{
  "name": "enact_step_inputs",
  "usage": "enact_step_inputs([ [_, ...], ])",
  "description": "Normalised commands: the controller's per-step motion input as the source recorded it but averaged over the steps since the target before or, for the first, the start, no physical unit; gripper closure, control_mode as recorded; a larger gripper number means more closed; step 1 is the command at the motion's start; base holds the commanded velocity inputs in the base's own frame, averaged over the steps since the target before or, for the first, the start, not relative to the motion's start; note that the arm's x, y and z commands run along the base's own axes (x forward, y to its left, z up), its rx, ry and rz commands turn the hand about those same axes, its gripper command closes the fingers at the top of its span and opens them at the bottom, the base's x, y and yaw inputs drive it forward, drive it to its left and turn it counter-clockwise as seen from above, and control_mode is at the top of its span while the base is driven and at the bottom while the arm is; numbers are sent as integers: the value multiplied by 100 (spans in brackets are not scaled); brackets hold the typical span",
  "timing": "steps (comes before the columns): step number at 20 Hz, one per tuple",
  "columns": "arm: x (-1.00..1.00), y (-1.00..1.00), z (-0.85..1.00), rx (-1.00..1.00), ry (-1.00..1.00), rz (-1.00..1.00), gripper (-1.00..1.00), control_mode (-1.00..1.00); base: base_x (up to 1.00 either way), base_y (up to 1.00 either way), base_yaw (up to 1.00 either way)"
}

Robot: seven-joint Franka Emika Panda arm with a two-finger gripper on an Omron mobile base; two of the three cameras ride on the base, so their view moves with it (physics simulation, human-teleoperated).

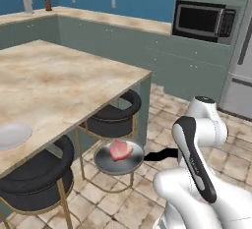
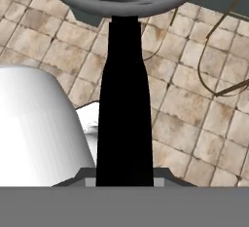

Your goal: Pick up the pan with the steak in it and place it on the dining table. Then place the steak on the plate.

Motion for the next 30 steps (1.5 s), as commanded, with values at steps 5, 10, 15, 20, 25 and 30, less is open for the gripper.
enact_step_inputs([
  [5,0,0,0,0,0,0,100,100,0,-2,47],
  [10,0,0,0,0,0,0,100,100,0,-4,45],
  [15,0,0,0,0,0,0,100,100,0,-10,40],
  [20,0,0,0,0,0,0,100,100,-4,-5,15],
  [25,0,0,0,0,0,0,100,100,16,-50,4],
  [30,0,0,0,0,0,0,100,100,17,-63,8],
])
